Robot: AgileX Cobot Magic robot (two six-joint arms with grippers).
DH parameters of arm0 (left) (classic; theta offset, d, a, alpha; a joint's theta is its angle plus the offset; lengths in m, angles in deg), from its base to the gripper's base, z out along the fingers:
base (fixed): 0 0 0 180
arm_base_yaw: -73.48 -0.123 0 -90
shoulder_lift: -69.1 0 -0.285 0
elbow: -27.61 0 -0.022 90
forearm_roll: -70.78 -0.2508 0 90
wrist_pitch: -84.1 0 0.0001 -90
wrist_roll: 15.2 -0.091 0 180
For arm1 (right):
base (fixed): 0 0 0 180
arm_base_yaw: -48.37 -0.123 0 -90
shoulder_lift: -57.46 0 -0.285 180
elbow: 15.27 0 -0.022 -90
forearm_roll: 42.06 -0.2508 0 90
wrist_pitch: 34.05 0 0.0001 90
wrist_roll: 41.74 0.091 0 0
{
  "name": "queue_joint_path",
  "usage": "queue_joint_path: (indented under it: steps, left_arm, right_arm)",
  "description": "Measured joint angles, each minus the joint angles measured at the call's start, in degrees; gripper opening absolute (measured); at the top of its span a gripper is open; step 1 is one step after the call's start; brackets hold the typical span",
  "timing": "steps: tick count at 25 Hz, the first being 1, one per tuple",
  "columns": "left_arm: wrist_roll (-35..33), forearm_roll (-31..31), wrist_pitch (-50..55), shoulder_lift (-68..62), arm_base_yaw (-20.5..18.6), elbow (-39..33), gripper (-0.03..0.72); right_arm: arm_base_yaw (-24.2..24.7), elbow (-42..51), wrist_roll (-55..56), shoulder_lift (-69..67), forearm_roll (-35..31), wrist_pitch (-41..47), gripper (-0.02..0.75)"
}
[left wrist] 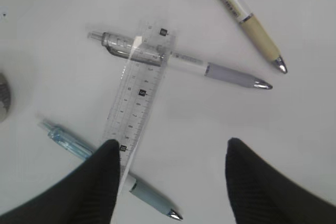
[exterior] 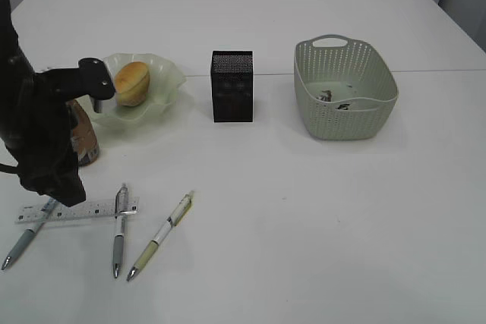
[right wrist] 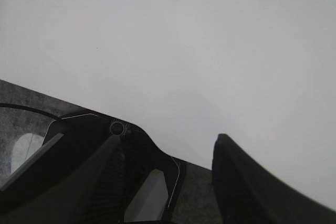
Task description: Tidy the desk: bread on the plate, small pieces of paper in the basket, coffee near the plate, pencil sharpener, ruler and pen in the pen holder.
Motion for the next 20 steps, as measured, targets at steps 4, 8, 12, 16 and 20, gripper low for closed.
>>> queue_joint_path:
  steps: [4,8,12,16,20]
  left_arm:
    - [0.00,-2.48,-1.18,-1.97,0.00,0.00,0.474]
    - [-0.39,-4.42,-2.17,-4.73,0.00,0.13,0.476]
    - [-0.50,-6.25,-3.15,-6.95,0.00,0.29,0.477]
    - [-0.58,-7.40,-4.72,-8.54,0.00,0.40,0.477]
    - [-0.58,-7.64,-6.51,-9.31,0.00,0.40,0.478]
  right_arm:
    - [0.00,0.00,0.00,0.00,0.04,0.00,0.428]
    - [0.00,0.00,0.00,0.00,0.04,0.00,0.428]
    - [0.00,0.00,0.00,0.00,0.13,0.00,0.428]
    - [0.00,0.00,-0.09,0.00,0.28,0.00,0.428]
    - [0.00,0.00,-0.20,0.00,0.38,0.00,0.428]
